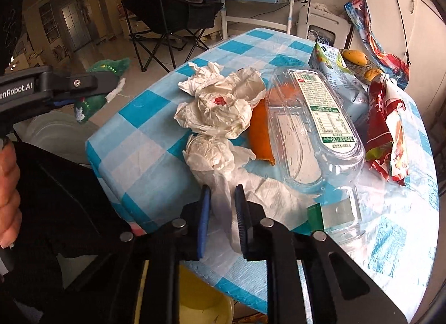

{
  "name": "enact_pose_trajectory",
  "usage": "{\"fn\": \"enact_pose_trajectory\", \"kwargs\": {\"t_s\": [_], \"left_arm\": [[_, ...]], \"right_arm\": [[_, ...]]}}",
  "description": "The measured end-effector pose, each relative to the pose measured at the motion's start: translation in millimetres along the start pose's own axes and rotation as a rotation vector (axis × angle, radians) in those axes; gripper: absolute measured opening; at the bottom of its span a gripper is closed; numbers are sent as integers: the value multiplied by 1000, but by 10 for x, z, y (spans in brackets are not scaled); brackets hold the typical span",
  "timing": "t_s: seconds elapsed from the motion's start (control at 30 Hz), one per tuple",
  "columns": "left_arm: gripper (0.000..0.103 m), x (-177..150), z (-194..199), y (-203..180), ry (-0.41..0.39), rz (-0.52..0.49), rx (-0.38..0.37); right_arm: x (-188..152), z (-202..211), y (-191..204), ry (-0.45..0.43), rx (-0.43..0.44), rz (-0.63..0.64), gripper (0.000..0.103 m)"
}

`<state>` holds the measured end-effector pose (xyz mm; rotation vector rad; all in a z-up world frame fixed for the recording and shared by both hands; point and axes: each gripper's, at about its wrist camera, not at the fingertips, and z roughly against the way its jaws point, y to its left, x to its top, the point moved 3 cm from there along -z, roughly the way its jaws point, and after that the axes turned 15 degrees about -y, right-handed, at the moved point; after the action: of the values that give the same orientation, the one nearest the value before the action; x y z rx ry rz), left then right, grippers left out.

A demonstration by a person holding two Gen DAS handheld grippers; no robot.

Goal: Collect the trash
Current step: 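Grasp a crumpled white tissue with the right gripper while the left gripper lifts the plush toy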

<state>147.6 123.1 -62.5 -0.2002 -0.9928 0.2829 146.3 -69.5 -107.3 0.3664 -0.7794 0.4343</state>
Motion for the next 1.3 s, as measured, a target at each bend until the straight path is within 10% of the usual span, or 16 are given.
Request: {"fn": "enact_pose_trajectory", "kwargs": {"t_s": [0.37, 0.57, 0.6, 0.67, 0.8, 0.97, 1.3], "left_arm": [[36, -41, 72, -8, -7, 10, -19], [36, -97, 104, -22, -4, 5, -21], [36, -105, 112, -23, -3, 4, -20], [36, -130, 122, -27, -2, -1, -18], [36, -162, 137, -19, 2, 1, -14], [36, -164, 150, -27, 0, -3, -22], [36, -171, 142, -49, 3, -4, -34]], "right_arm": [[80, 373, -23, -90, 196, -262, 5], [59, 424, -24, -90, 116, -219, 7], [63, 358, -19, -71, 121, -218, 12], [74, 291, 57, -64, 89, -161, 71], [32, 109, 232, -34, -3, 33, 74], [-19, 11, 42, 6, 7, -21, 15], [231, 490, -730, -168, 268, -611, 12]]}}
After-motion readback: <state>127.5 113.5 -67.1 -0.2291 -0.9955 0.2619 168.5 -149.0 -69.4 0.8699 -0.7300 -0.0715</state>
